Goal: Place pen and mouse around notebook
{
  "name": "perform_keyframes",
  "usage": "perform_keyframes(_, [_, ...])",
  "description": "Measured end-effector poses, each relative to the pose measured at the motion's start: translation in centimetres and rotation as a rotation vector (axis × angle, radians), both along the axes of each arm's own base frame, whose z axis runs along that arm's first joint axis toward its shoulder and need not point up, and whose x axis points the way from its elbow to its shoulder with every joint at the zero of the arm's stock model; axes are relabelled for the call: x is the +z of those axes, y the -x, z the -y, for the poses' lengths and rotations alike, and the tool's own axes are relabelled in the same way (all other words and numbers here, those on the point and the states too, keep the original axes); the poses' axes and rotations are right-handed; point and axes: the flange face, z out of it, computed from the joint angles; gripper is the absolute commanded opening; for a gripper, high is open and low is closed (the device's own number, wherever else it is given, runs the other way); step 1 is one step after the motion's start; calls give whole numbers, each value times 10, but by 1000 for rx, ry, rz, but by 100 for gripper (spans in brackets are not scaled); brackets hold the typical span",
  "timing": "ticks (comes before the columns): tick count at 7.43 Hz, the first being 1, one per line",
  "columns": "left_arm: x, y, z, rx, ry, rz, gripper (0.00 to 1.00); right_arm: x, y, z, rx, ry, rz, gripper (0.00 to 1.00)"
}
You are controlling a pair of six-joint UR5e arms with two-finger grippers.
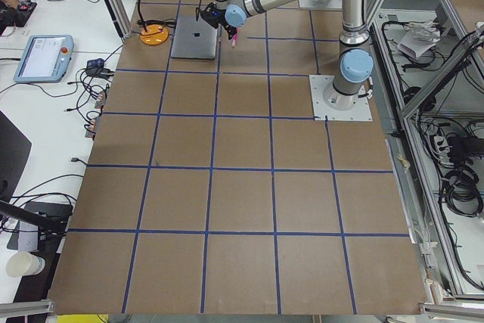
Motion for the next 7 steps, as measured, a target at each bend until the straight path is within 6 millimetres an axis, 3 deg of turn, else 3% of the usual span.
perform_keyframes(2, [28, -35, 2, -279, 41, 6, 100, 0, 4, 1, -7, 1, 1, 100])
perform_keyframes(4, [54, -88, 7, -516, 71, 18, 100, 1, 11, 2, -19, 4, 0, 100])
perform_keyframes(6, [97, -146, 8, -589, 17, 53, 100, 4, 15, -1, -23, 3, -6, 100])
perform_keyframes(7, [123, -163, 7, -611, -10, 59, 100, 5, 15, -4, -22, 2, 1, 100])
